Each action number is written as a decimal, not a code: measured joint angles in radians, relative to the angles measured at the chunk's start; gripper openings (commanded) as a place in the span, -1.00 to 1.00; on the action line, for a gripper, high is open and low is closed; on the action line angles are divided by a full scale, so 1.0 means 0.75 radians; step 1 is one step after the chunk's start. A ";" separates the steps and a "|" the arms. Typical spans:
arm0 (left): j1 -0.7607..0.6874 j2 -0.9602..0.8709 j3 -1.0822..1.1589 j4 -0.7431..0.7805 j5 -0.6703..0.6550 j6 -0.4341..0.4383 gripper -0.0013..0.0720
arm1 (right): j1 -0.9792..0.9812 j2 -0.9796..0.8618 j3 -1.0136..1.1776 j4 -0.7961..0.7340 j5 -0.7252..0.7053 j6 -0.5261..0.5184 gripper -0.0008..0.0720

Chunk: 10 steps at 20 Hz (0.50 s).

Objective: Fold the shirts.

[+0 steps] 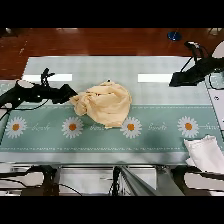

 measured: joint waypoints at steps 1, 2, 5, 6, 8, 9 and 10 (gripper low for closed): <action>0.000 -0.020 0.020 -0.019 -0.008 0.006 -0.87 | 0.000 -0.007 0.001 0.026 0.006 -0.003 0.67; 0.000 -0.036 0.042 -0.033 -0.026 0.014 -0.87 | 0.000 -0.017 0.001 0.056 0.014 -0.005 0.68; 0.009 -0.060 0.104 -0.053 -0.077 0.043 -0.87 | 0.000 -0.078 0.001 0.187 0.053 -0.021 0.68; 0.013 -0.065 0.123 -0.057 -0.088 0.048 -0.87 | 0.000 -0.109 0.001 0.238 0.064 -0.030 0.67; 0.024 -0.069 0.159 -0.064 -0.116 0.056 -0.87 | 0.000 -0.175 0.001 0.357 0.072 -0.052 0.67; 0.032 -0.071 0.174 -0.066 -0.134 0.058 -0.87 | 0.000 -0.214 0.001 0.437 0.076 -0.073 0.67; 0.038 -0.072 0.186 -0.066 -0.145 0.060 -0.87 | 0.000 -0.251 0.001 0.524 0.080 -0.097 0.67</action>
